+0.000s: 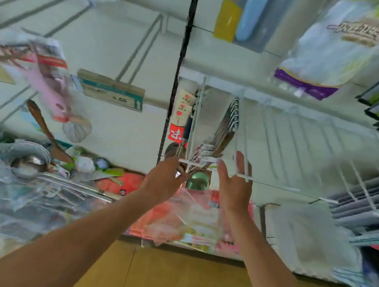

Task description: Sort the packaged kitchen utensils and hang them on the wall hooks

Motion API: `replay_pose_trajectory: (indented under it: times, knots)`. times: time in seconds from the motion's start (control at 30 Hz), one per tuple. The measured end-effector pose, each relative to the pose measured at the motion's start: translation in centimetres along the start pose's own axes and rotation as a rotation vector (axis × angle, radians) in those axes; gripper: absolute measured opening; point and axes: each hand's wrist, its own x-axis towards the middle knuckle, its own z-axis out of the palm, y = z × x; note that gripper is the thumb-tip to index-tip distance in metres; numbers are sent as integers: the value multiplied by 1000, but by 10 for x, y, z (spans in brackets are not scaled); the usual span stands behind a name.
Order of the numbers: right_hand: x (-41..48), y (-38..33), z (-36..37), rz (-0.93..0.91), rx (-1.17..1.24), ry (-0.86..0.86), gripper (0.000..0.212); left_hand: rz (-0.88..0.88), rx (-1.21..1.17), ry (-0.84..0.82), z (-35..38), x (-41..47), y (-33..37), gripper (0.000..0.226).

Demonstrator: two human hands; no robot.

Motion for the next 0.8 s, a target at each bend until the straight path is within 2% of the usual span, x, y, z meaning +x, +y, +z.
replay_pose_trajectory:
  times: [0.1, 0.2, 0.27, 0.33, 0.4, 0.63, 0.8]
  knots:
    - [32, 10, 4, -76, 151, 28, 50, -104, -83, -81, 28, 38, 12, 50]
    - [55, 5, 11, -113, 179, 27, 43, -91, -193, -36, 49, 66, 26, 56]
    - [64, 4, 15, -95, 228, 36, 29, -92, -226, 5, 57, 79, 34, 56]
    - [70, 9, 17, -118, 222, 36, 18, -127, -271, 36, 65, 88, 33, 52]
    - [74, 13, 15, -116, 201, 1, 17, -139, -327, 45, 69, 92, 29, 46]
    - [72, 24, 5, -79, 282, -96, 15, -14, -274, -40, 79, 84, 27, 18]
    - [50, 24, -8, -90, 274, -137, 15, 49, -221, -19, 85, 60, 32, 15]
